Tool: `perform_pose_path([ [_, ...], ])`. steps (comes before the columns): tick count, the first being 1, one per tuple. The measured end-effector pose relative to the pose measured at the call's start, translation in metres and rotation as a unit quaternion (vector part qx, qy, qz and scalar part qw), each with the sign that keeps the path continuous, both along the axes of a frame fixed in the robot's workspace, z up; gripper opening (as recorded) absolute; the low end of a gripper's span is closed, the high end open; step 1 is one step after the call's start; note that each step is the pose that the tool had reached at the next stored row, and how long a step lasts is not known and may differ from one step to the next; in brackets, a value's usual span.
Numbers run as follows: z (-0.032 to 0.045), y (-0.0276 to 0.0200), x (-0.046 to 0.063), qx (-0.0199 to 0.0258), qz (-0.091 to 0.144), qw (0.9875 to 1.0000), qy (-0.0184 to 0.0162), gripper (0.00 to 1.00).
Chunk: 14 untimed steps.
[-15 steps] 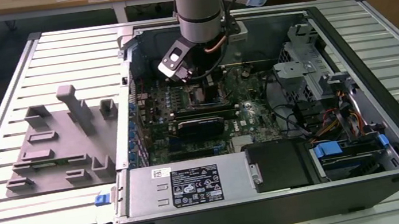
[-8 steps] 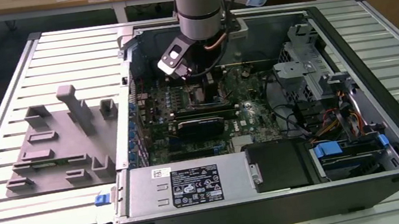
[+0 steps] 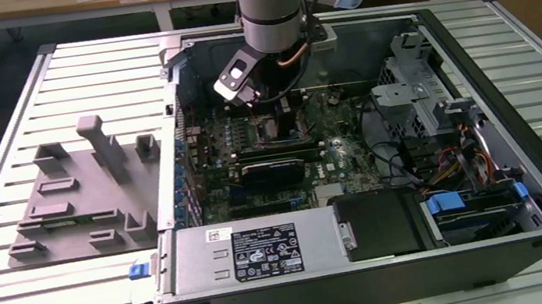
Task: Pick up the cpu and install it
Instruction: 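Place the cpu into insertion slot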
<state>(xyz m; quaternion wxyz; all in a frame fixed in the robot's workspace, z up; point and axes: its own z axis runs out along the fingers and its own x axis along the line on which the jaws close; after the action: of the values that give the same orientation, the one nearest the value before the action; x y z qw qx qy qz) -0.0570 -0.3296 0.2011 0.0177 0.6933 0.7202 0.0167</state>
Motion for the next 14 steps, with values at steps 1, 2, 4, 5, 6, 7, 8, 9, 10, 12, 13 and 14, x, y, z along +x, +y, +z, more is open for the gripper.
perform_pose_path([
  [1, 0.0, 0.0, 0.0, 0.0, 0.0, 1.0, 0.0, 0.6],
  [2, 0.0, 0.0, 0.0, 0.0, 0.0, 1.0, 0.0, 0.59],
  [4, 0.0001, 0.0, 0.0, 0.0, 0.0, 1.0, 0.0, 0.53],
  [5, 0.0001, 0.0, 0.0, 0.0, 0.0, 1.0, 0.0, 0.47],
  [6, 0.0001, 0.0, 0.0, 0.0, 0.0, 1.0, 0.0, 0.47],
  [7, 0.0001, 0.0, 0.0, 0.0, 0.0, 1.0, 0.0, 0.41],
  [8, 0.0001, 0.0, 0.0, 0.0, 0.0, 1.0, 0.0, 0.35],
  [9, 0.0001, 0.0, 0.0, 0.0, 0.0, 1.0, 0.0, 0.35],
  [10, 0.0001, 0.0, 0.0, 0.0, 0.0, 1.0, 0.0, 0.29],
  [12, 0.0001, 0.0, 0.0, 0.0, 0.0, 1.0, 0.0, 0.24],
  [13, 0.0001, 0.0, 0.0, 0.0, 0.0, 1.0, 0.0, 0.17],
  [14, 0.0001, 0.0, 0.0, 0.0, 0.0, 1.0, 0.0, 0.11],
])
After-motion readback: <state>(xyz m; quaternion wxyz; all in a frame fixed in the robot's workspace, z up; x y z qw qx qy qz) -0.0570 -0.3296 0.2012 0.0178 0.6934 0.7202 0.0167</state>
